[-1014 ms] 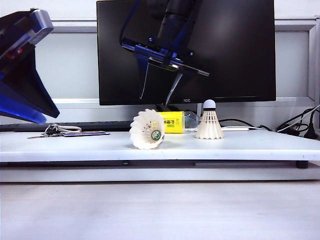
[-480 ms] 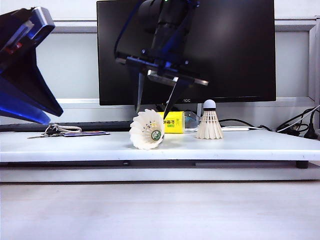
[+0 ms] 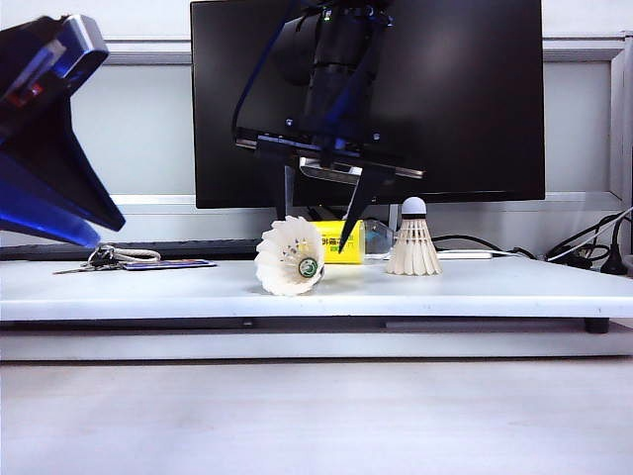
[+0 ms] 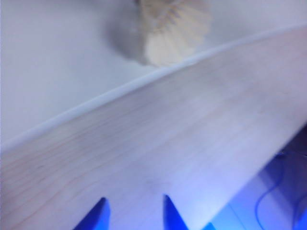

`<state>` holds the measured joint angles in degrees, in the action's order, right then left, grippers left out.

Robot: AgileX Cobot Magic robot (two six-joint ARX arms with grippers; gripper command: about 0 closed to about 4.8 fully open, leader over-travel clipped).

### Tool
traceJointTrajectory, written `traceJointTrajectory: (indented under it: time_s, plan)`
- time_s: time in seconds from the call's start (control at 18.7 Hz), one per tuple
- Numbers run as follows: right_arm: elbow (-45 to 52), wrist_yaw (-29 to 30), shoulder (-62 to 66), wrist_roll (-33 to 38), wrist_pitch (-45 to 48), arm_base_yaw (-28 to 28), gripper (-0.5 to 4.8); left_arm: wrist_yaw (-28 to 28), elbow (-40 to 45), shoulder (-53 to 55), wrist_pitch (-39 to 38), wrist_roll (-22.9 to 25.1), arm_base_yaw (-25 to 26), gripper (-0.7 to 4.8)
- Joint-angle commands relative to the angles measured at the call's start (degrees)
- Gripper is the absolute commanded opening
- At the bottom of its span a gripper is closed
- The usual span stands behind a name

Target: Stack the badminton balls on the table vertically.

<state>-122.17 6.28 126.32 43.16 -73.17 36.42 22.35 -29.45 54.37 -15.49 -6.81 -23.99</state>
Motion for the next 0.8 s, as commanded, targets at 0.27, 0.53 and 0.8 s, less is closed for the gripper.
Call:
traceJointTrajectory:
  time_s: [0.27,0.53,0.8]
  plan:
    - [-0.20,0.04,0.35,0.37,3.19,0.04,2.70,-2.29,-4.87,-0.13,-0.83,4.79,-0.07,1.54]
    - [-0.20,0.24,1.55,0.37,3.10,-0.02,2.70,-3.28,-8.44,-0.13,-3.13,5.11,-0.04,1.54]
    - [-0.20,0.00,1.99,0.35,3.87,-0.13,2.27,-3.28,-8.48,-0.13,-3.78,5.14,-0.04,1.54]
